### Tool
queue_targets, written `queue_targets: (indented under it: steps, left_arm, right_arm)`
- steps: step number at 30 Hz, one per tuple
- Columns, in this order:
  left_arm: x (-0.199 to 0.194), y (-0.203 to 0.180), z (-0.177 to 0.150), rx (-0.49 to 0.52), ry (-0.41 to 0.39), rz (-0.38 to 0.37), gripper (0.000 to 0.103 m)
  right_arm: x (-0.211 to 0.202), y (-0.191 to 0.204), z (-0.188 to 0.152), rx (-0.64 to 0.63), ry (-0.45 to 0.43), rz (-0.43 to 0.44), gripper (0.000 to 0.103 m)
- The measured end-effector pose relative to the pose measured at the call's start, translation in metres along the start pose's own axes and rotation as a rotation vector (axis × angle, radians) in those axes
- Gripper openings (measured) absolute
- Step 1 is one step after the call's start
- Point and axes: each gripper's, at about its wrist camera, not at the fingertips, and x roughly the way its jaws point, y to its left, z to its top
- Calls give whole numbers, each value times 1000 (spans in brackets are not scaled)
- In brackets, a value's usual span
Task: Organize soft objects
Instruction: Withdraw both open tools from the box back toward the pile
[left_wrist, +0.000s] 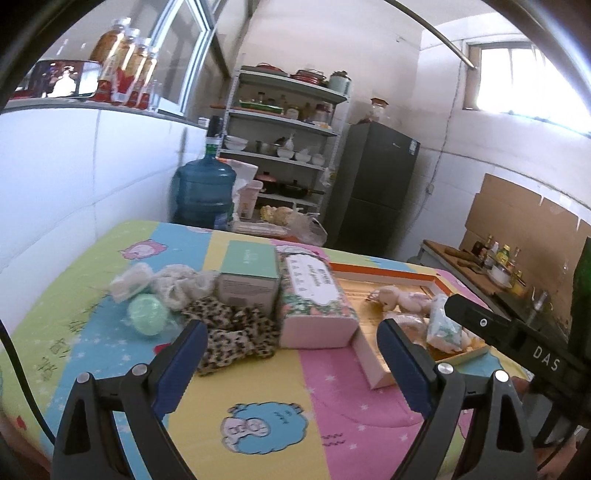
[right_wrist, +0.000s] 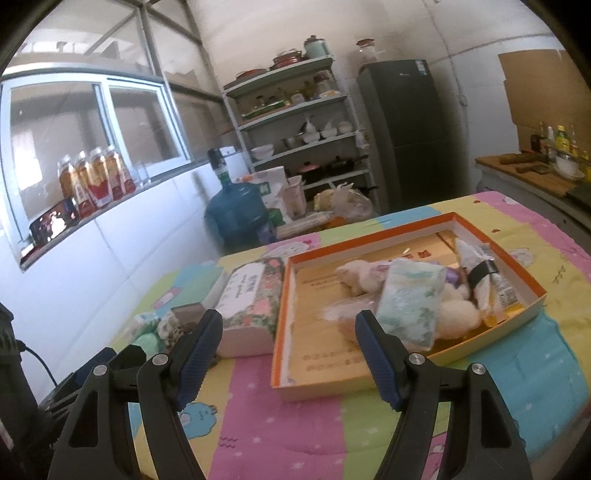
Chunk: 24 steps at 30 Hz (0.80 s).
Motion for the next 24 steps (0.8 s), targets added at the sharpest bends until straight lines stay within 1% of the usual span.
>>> queue_targets:
  steps: [13, 24]
  left_arm:
    - [-24, 48, -6, -52, -40, 51, 94]
    - [-34, 82, -8, -95, -44, 92, 94]
  right_arm:
    - [7, 47, -11, -64, 29, 36, 76]
    - [16, 80, -18, -112, 50, 62, 76]
